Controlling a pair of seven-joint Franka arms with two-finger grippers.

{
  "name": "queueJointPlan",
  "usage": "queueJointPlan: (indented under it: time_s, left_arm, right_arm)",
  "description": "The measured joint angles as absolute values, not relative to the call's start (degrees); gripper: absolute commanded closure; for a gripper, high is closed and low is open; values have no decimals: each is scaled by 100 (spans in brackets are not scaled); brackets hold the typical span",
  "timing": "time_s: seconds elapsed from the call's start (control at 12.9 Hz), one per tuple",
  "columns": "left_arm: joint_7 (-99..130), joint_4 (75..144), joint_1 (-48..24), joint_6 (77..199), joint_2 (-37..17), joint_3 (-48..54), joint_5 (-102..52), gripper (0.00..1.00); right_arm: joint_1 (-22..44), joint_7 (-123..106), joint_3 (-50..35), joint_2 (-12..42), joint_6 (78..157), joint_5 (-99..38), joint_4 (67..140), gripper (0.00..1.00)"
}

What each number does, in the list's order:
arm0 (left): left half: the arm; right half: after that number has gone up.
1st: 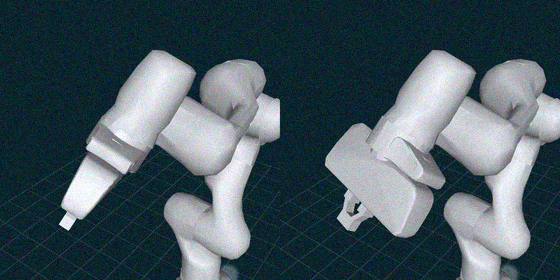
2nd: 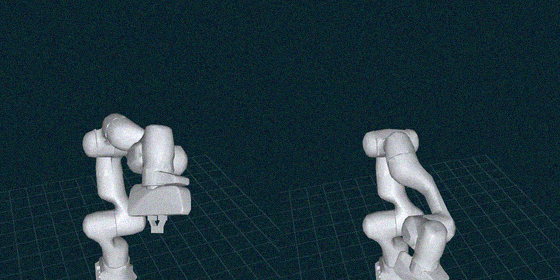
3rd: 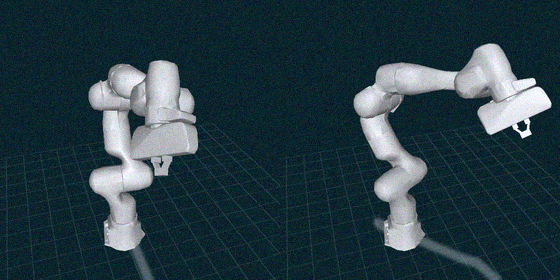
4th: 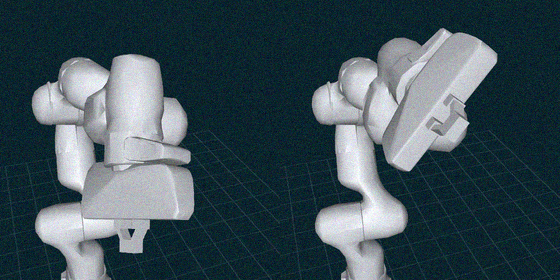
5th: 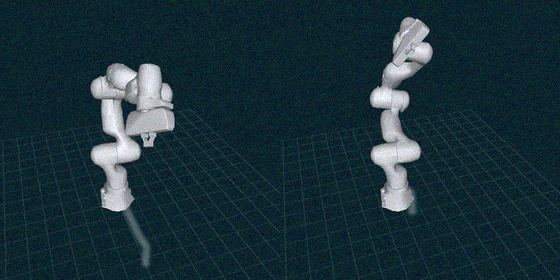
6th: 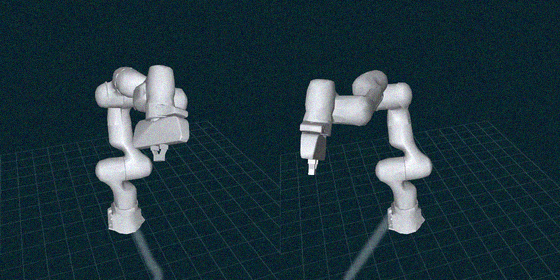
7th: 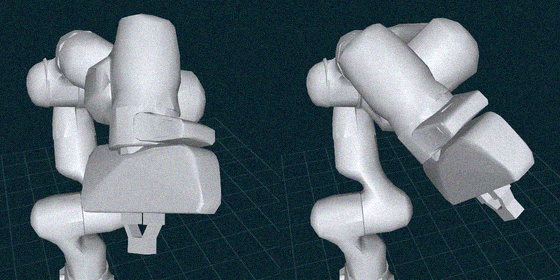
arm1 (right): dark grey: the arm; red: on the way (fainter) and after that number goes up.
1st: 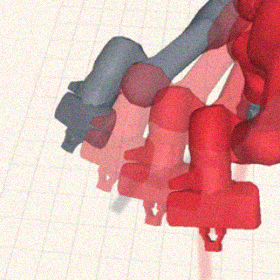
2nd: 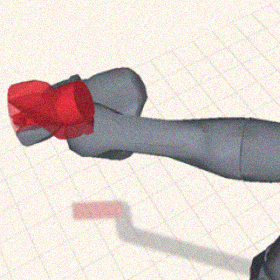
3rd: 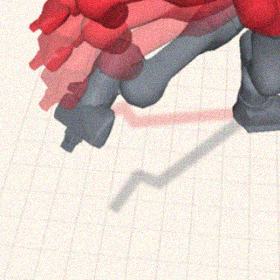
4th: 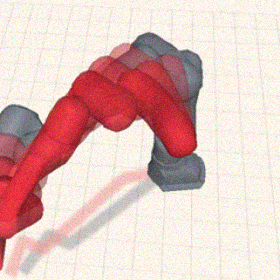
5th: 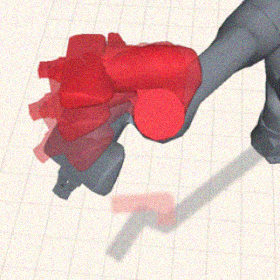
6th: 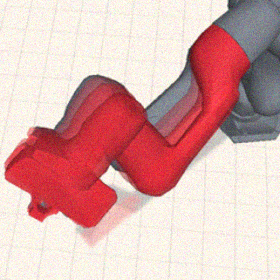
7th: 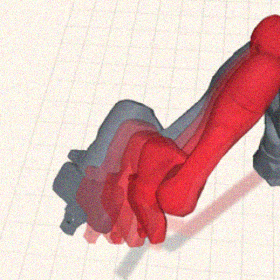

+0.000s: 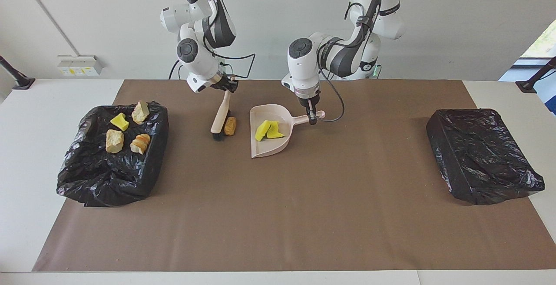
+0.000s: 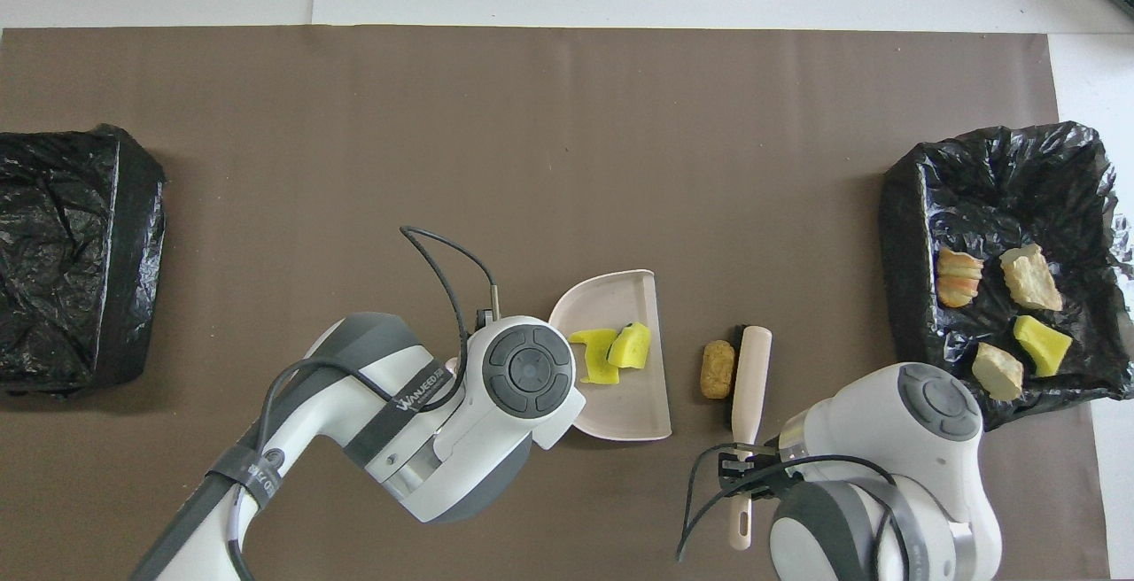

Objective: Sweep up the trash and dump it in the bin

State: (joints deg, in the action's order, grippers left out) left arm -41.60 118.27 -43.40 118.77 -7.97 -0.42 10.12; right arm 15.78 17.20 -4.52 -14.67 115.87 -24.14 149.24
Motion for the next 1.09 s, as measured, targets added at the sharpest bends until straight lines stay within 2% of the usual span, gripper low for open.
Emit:
queueJointPlan:
  time_s: [0.47,0.7,1.09]
  left_arm:
    - [-4160,11895,-4301,12029,-797,-70,1012,100]
    - [-4193,11916,-4061,12286,-813,-113,1015,100]
    - [-4883,11907,-3431,12402,-783,-139,1016,100]
  right_arm:
    - [2376,2148,-472,-845,11804,-3795,14025,100]
    - [2404,2791,-465,-638,11321,-2990,13623,100]
    - [2545,3427,-478,-652,10485,-1801,13514,100]
